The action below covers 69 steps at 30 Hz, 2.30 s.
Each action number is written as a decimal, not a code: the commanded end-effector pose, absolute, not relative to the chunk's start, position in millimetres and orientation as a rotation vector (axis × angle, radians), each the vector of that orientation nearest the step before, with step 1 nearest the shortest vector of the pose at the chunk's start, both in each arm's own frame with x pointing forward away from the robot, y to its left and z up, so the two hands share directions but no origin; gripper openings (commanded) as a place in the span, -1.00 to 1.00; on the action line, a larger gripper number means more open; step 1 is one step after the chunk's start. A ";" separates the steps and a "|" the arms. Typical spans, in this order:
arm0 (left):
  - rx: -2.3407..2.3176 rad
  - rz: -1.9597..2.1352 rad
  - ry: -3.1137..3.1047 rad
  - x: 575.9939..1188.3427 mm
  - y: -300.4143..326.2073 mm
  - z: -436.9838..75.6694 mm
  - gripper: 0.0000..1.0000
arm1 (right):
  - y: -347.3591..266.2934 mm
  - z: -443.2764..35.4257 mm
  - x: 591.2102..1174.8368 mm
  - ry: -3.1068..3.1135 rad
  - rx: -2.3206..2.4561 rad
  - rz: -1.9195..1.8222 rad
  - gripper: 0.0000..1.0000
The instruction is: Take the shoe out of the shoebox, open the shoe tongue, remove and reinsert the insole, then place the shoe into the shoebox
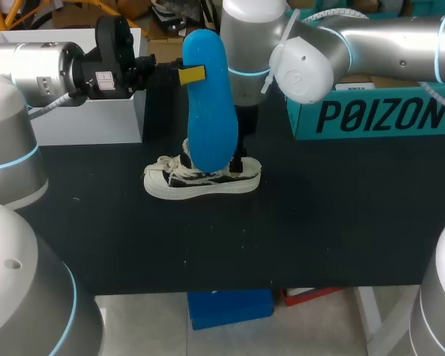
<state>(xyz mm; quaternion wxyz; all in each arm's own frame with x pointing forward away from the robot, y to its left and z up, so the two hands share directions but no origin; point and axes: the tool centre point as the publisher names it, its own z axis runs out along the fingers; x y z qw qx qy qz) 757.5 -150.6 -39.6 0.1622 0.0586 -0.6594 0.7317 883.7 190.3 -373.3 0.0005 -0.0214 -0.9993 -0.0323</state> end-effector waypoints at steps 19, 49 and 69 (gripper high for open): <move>0.170 2.092 -1.884 756.3 -151.6 -40.8 -1.00 | 173.5 -371.2 883.1 -3.127 -0.104 -0.463 1.00; 0.170 2.092 -1.884 756.3 -151.6 -40.8 -1.00 | 159.7 -392.6 887.1 -2.966 -0.096 -1.173 1.00; 0.170 2.092 -1.884 756.3 -151.6 -40.8 -1.00 | 169.6 -409.3 887.1 -2.900 -0.090 -1.316 1.00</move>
